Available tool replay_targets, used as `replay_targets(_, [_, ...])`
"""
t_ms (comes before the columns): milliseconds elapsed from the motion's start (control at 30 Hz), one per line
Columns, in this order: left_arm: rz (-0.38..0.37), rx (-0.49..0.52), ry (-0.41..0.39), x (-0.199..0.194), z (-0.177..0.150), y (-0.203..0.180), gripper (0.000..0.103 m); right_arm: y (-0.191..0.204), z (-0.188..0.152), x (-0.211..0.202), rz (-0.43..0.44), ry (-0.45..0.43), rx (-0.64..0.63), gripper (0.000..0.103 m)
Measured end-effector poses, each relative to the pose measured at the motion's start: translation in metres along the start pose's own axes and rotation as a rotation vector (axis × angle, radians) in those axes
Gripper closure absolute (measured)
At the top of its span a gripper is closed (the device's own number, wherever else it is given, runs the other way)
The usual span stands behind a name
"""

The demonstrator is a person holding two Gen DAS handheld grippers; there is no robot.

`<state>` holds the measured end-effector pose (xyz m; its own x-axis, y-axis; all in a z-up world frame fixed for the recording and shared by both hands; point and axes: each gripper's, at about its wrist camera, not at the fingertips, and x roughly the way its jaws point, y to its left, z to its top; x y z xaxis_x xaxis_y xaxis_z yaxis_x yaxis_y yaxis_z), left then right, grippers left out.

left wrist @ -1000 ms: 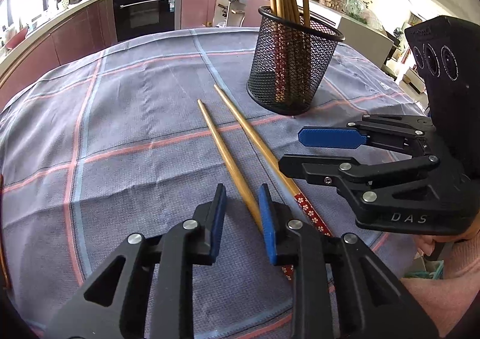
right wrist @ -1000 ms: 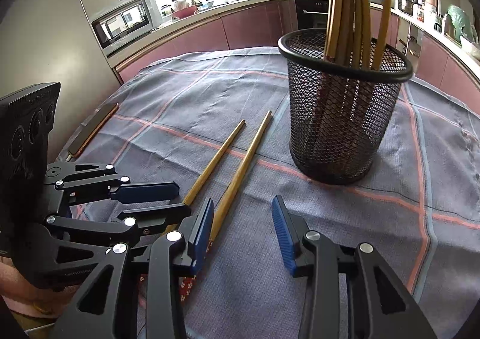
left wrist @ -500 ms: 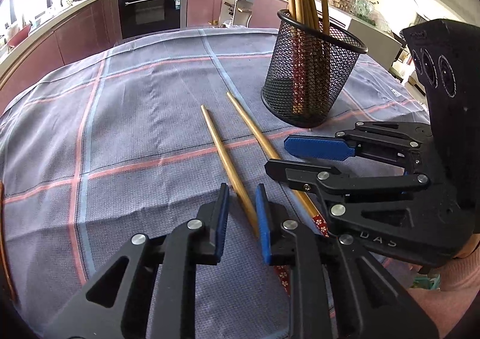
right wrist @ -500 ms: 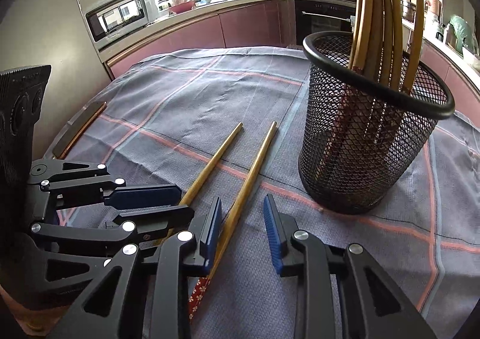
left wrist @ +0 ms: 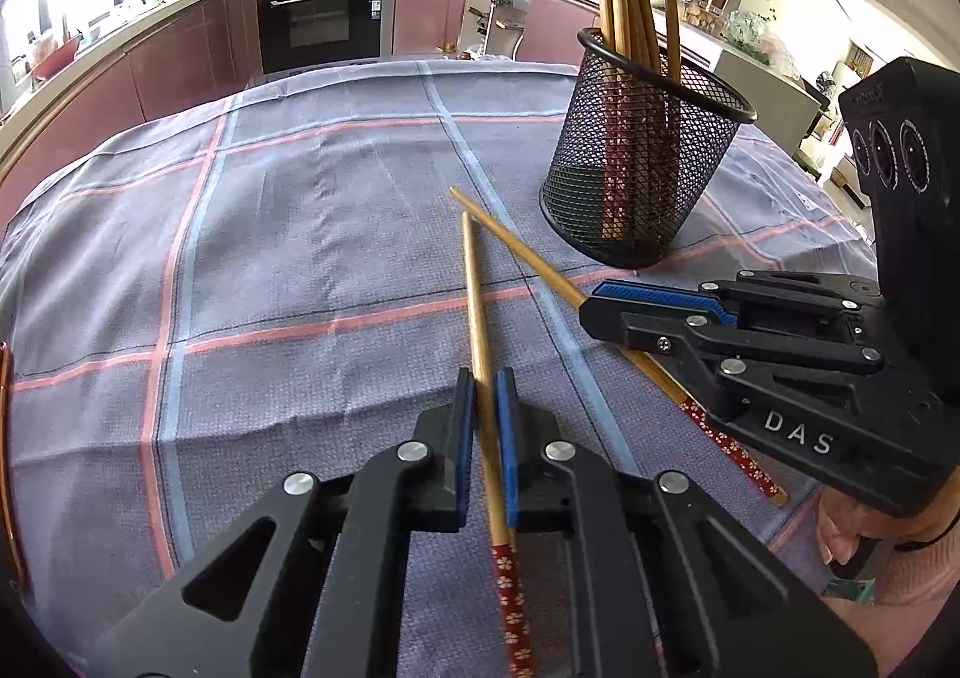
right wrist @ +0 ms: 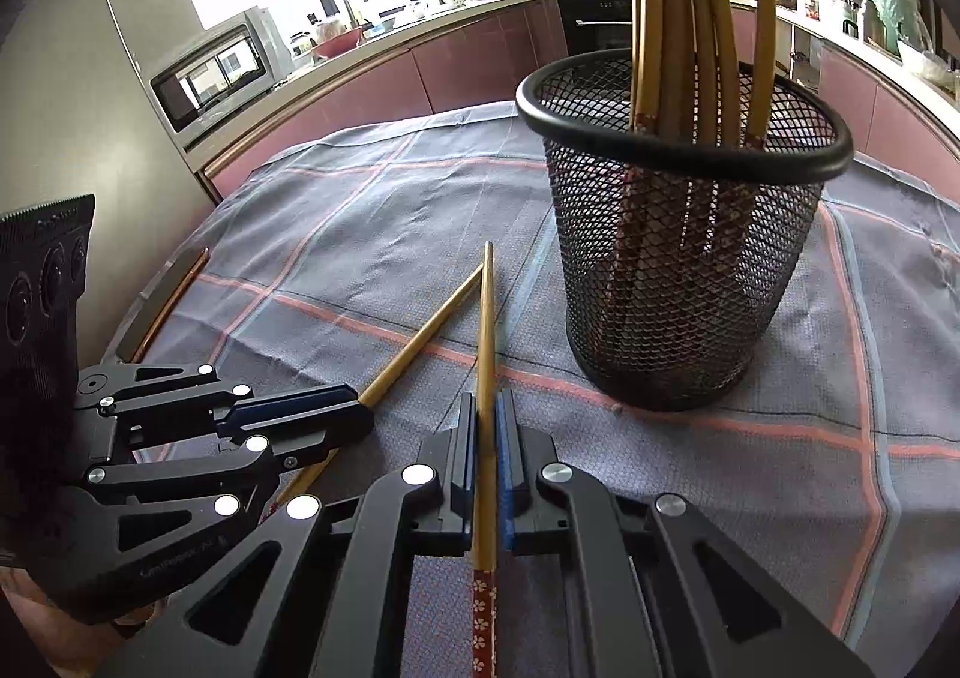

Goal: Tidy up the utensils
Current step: 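Close the left gripper on one chopstick while the right gripper grasps the other, then lift both chopsticks and tilt them upright above the mesh cup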

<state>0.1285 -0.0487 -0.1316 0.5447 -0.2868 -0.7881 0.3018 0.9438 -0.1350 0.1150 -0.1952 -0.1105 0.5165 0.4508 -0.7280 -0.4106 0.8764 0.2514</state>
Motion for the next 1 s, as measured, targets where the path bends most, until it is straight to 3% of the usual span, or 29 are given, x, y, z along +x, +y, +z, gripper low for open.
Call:
replay_targets(300, [-0.005,0.015,0.006,0.000,-0.001,-0.002,0.095,0.013,-0.001,-0.004,0.050,0.017,-0.049,0.098])
replay_targets(800, [0.001,0.084,0.027,0.007,0.007,-0.008,0.090,0.016,-0.003,0.008,0.030,0.058,-0.075,0.095])
replay_targets(1000, [0.012,0.059,0.018,0.006,0.006,-0.008,0.095,0.012,-0.004,0.006,0.033,0.047,-0.063,0.097])
